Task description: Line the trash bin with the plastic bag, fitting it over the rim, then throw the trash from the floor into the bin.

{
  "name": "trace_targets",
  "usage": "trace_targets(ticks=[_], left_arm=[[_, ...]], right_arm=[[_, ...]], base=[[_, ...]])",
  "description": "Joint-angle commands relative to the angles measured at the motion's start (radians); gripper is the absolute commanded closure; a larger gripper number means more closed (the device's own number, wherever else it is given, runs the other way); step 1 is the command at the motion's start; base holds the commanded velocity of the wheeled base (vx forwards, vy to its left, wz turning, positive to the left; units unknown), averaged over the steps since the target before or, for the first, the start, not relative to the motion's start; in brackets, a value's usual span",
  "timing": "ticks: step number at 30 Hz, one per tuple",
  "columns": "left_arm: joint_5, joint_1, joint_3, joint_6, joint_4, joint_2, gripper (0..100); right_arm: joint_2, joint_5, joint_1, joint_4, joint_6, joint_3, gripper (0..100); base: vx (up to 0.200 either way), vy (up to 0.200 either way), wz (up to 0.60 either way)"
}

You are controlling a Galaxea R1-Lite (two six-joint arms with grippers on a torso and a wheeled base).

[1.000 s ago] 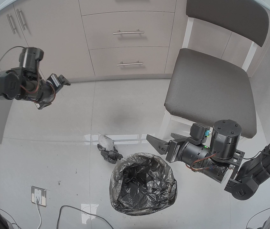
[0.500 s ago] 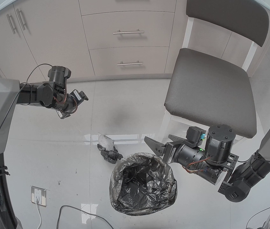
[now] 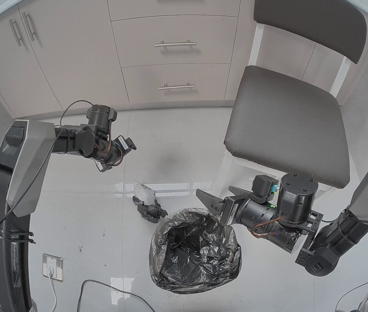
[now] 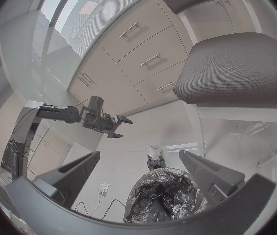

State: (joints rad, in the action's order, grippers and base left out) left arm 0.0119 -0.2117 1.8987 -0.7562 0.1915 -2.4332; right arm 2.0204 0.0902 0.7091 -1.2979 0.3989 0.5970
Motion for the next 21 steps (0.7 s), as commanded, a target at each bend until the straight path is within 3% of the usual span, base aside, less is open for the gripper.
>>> trace_targets(ticks=[1,21], left_arm=[[0.003,-0.034,0.089,0.001,0.025,-0.110,0],[0.014,-0.072,0.101,0.001,0.250,-0.402,0]], right_arm=[[0.004,0.000,0.001,0.000,0.000,0.001,0],[0.017,0.000,0.004,-0.003,0.000,0.003,0]], base=[[0.000,0.000,0.00],[0.000,0.000,0.00]])
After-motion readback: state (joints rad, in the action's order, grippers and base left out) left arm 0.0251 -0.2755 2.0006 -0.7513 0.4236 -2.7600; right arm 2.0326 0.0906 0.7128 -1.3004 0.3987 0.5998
